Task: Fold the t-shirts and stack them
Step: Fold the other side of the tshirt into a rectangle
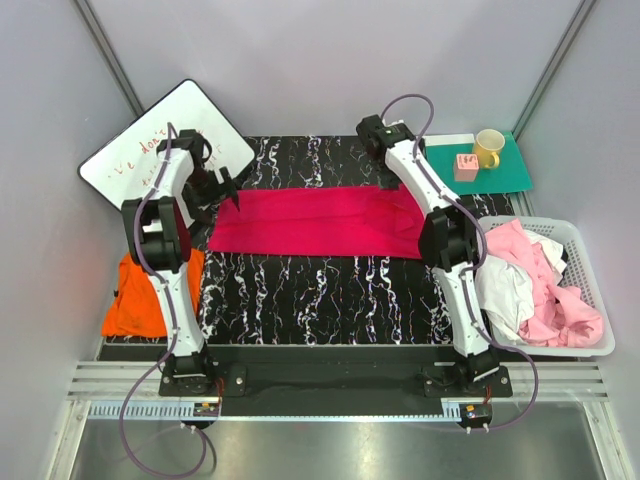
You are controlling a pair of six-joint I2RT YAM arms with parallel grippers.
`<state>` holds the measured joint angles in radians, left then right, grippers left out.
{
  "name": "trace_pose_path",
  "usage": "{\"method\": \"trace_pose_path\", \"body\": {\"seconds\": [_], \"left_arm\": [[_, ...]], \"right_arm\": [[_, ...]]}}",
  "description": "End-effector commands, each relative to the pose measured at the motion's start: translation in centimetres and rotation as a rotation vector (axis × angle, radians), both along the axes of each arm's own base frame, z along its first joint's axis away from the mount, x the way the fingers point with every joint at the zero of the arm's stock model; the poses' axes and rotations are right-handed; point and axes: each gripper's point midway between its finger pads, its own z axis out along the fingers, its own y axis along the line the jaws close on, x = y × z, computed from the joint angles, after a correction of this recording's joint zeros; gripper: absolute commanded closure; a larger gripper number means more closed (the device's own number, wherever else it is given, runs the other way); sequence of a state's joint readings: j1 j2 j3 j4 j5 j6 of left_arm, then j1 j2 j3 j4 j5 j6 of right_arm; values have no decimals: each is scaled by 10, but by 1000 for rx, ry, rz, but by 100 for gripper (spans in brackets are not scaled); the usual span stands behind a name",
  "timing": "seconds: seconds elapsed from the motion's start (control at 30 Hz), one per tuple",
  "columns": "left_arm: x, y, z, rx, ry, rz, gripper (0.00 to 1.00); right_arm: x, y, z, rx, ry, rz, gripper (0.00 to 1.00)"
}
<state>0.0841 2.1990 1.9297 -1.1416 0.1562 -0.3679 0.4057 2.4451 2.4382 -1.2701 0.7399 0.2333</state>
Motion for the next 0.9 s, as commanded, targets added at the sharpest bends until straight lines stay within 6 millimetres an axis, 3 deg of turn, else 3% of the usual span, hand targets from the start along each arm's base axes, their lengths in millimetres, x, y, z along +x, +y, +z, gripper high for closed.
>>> {"method": "trace_pose_path", "body": {"seconds": [0.0,0.13,0.2,0.27,0.4,0.57,0.8,0.87], "left_arm": [[16,5,44,10,-137,15,1],[12,4,79,22,-261,3,1],[4,0,78,9,-265,-26,1],[-3,-2,82,10,-276,-57,1],[-25,0,62,40,-211,-72,1],[-31,-2,36,24,-135,-51,1],[-21,5,-2,47,-53,-49,2],[-12,5,-3,43,-63,-54,4]], "right_arm": [[-6,-3,61,65,-157,-29,0],[-12,-9,81,67,-213,-53,0],[-15,-4,87,108,-216,-32,0],[-22,4,79,167,-173,-4,0],[-47,20,44,265,-31,52,0],[-82,38,7,403,101,72,1],[-83,65,-10,536,145,91,3],[-77,68,-15,541,146,90,3]]}}
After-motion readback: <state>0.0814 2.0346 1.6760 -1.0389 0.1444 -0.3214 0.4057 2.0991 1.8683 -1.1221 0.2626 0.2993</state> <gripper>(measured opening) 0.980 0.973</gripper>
